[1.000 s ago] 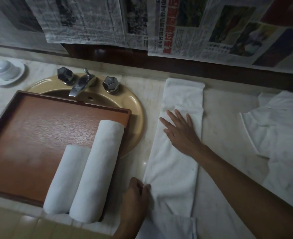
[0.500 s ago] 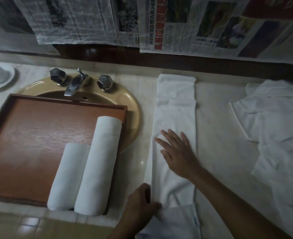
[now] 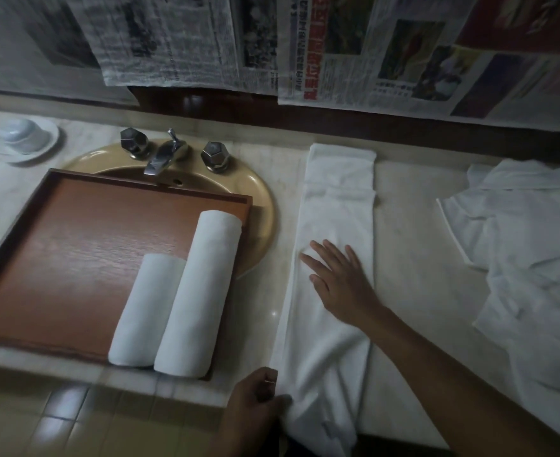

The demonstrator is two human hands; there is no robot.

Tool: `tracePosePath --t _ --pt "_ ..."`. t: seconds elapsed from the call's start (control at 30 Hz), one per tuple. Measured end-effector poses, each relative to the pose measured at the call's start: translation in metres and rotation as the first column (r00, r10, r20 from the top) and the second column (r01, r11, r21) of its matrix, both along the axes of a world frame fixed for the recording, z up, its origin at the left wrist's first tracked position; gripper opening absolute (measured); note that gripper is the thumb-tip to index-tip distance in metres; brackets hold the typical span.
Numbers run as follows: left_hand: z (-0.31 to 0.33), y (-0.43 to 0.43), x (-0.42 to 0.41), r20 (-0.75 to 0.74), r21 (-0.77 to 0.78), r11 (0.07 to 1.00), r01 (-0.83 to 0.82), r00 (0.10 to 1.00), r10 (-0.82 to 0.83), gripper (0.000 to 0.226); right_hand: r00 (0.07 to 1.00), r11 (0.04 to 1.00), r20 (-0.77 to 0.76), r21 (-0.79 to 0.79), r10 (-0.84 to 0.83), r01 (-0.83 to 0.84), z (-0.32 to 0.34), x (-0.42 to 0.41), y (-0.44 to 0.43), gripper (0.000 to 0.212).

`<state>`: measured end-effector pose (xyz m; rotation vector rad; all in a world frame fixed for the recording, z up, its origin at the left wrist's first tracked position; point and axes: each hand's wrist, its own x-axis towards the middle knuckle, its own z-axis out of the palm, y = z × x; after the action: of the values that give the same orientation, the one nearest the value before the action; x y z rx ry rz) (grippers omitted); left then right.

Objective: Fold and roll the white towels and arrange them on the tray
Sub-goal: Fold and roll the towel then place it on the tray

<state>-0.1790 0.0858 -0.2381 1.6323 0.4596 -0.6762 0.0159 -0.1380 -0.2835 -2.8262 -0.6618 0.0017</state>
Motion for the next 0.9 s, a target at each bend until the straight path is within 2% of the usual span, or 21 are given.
tracePosePath --t 0.07,0.1,0.17,0.23,0.3,0.37,0.43,0.5,0.6,0.67,0.77,0.9 --pt "0.000 0.001 -0.005 -0.003 0.003 0.998 -0.064 0.998 0.064 0.028 1.000 1.000 -0.006 -0.001 -0.006 0.006 0.002 0.000 0.001 0.047" --pt "0.000 0.001 -0.007 0.019 0.060 0.995 -0.076 0.997 0.075 0.025 1.000 1.000 -0.007 -0.009 -0.004 0.004 0.002 -0.001 0.000 0.047" --pt "-0.006 0.002 -0.013 0.125 0.299 0.954 -0.034 0.992 -0.003 0.020 1.000 1.000 -0.021 -0.027 0.003 -0.004 0.003 -0.002 0.000 0.048" --pt "-0.010 0.001 -0.015 0.242 0.539 0.841 -0.045 0.965 -0.103 0.029 0.999 0.999 -0.049 -0.047 -0.017 0.015 0.003 0.000 0.003 0.049" --pt "-0.003 -0.005 -0.015 0.246 0.634 0.773 -0.022 0.953 -0.175 0.025 0.997 0.997 -0.053 -0.058 -0.058 0.055 0.005 -0.004 0.005 0.049" --pt "0.004 -0.012 -0.006 0.237 0.657 0.754 -0.014 0.953 -0.189 0.019 0.987 0.988 -0.047 -0.007 -0.151 0.151 0.008 -0.009 0.002 0.050" --pt "0.011 -0.019 0.011 0.259 0.656 0.753 -0.040 0.950 -0.175 0.014 0.949 0.944 -0.009 0.103 -0.315 0.314 0.016 -0.022 -0.005 0.051" --pt "0.017 -0.025 0.037 0.277 0.644 0.762 -0.071 0.950 -0.146 0.017 0.841 0.827 -0.042 0.161 -0.540 0.539 0.027 -0.041 -0.015 0.050" --pt "0.018 -0.035 0.076 0.252 0.618 0.782 -0.074 0.962 -0.108 0.021 0.596 0.618 -0.256 -0.007 -0.761 0.786 0.038 -0.065 -0.026 0.051" --pt "0.017 -0.038 0.093 0.226 0.612 0.789 -0.054 0.968 -0.109 0.015 0.531 0.587 -0.336 -0.087 -0.778 0.805 0.037 -0.076 -0.030 0.044" --pt "0.015 -0.037 0.105 0.186 0.610 0.792 -0.016 0.975 -0.124 0.007 0.541 0.628 -0.416 -0.100 -0.731 0.772 0.042 -0.077 -0.034 0.026" --pt "0.012 -0.032 0.100 0.171 0.554 0.829 -0.075 0.985 -0.025 0.007 0.552 0.637 -0.464 -0.034 -0.693 0.770 0.046 -0.073 -0.042 0.014"
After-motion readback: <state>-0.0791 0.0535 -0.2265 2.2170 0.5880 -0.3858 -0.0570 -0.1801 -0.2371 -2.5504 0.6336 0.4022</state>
